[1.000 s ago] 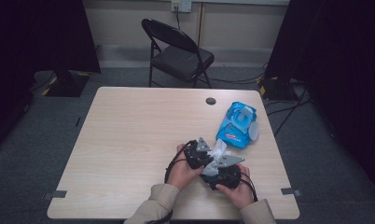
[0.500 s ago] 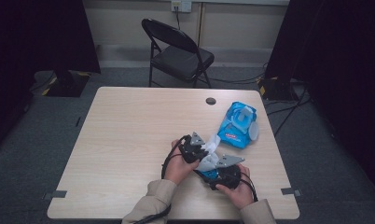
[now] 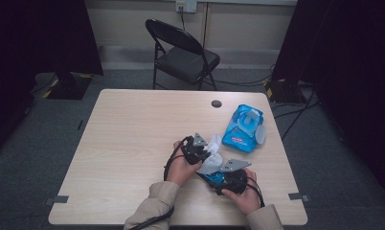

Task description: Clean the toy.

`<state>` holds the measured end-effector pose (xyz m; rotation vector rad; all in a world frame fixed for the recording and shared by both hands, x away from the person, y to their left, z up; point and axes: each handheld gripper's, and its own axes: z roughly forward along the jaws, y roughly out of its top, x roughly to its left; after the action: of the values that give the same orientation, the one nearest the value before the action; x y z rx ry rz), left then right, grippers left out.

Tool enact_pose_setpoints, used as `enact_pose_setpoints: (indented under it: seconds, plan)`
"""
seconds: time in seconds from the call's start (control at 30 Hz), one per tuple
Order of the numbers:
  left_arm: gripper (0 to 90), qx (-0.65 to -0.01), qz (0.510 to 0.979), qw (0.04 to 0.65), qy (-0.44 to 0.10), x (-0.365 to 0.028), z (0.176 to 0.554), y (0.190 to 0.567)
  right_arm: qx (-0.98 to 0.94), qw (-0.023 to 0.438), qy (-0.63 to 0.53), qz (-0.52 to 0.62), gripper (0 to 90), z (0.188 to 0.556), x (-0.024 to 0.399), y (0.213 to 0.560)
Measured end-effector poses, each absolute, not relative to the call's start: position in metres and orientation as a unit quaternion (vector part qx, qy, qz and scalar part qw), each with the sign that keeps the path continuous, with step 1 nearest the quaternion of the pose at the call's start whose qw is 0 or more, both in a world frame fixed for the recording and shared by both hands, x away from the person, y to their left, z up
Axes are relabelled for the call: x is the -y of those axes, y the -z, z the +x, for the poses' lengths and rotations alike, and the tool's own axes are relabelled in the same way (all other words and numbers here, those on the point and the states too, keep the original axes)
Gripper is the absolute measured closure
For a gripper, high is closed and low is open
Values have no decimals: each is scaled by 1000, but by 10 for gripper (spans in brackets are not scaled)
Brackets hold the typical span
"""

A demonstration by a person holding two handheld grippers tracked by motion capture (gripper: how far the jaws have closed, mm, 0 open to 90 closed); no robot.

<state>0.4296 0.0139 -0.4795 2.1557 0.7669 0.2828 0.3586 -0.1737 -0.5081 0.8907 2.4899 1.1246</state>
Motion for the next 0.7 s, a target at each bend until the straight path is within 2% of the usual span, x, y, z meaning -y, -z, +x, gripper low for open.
enact_pose_setpoints:
  seconds: [0.7]
  plan:
    - [859,-320,848,402,-131,-29,437,477,-859,133,-388,307,263,359,174,508]
